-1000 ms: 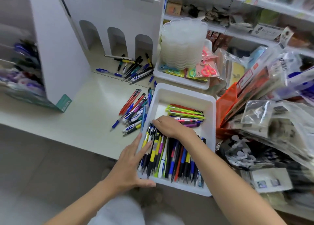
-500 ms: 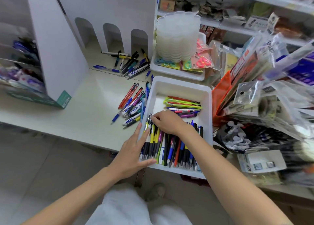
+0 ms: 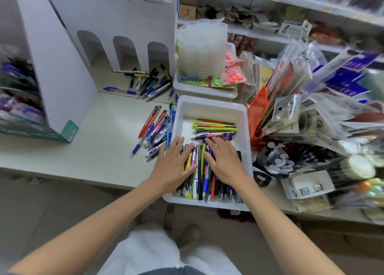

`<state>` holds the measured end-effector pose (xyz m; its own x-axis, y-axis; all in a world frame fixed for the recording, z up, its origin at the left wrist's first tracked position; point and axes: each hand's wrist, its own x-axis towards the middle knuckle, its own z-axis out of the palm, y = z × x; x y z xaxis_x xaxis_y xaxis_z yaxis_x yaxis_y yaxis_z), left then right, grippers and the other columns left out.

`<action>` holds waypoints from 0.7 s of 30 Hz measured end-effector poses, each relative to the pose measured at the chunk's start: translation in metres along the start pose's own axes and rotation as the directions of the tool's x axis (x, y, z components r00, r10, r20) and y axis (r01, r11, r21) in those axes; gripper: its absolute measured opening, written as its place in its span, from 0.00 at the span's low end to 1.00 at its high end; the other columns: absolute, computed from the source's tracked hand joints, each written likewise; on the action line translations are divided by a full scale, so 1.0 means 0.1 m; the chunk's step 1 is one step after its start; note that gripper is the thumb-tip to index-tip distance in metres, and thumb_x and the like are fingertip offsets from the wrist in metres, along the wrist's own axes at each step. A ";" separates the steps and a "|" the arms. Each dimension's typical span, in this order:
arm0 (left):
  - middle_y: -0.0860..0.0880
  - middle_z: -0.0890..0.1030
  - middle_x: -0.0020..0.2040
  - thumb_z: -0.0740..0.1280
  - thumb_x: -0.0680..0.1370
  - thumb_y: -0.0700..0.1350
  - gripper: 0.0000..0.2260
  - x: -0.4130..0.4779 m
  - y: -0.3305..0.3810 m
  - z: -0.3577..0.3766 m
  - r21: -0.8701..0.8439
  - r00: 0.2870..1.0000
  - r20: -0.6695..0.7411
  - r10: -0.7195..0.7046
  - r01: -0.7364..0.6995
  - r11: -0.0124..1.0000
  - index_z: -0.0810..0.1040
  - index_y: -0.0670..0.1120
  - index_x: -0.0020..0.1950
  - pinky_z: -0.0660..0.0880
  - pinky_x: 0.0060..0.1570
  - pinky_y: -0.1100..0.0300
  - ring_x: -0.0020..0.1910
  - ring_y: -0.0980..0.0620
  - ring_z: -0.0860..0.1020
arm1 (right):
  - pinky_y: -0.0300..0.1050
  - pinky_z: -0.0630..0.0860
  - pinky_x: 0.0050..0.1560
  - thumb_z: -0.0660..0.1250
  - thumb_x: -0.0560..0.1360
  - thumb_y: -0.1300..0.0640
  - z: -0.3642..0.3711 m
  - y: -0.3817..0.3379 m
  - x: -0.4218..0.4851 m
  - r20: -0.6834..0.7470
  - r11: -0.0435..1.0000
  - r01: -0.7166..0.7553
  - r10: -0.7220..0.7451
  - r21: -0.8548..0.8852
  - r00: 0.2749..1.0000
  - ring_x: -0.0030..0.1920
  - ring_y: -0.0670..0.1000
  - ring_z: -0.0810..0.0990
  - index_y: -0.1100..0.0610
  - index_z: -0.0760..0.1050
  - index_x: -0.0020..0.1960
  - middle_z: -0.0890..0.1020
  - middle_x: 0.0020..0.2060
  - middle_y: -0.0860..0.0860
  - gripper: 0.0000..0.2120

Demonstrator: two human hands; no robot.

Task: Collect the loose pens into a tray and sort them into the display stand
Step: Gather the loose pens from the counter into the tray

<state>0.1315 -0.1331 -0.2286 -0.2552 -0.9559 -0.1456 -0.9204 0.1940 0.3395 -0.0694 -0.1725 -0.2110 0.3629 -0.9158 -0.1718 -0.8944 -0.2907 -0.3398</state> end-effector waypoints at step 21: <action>0.42 0.58 0.76 0.63 0.66 0.77 0.57 1.18 -1.04 -0.36 -0.115 0.902 0.071 -0.425 0.431 0.895 0.48 0.40 0.80 0.66 0.67 0.42 0.74 0.42 0.58 | 0.50 0.57 0.76 0.58 0.83 0.54 0.02 -0.79 0.80 -0.201 0.939 -0.206 0.266 0.276 0.943 0.75 0.51 0.61 0.53 0.65 0.75 0.66 0.74 0.51 0.21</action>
<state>0.2078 -0.2738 -0.2475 0.1402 -0.9292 -0.3418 -0.8996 -0.2638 0.3482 0.0307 -0.2221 -0.1994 0.0517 -0.9964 -0.0667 -0.8422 -0.0076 -0.5391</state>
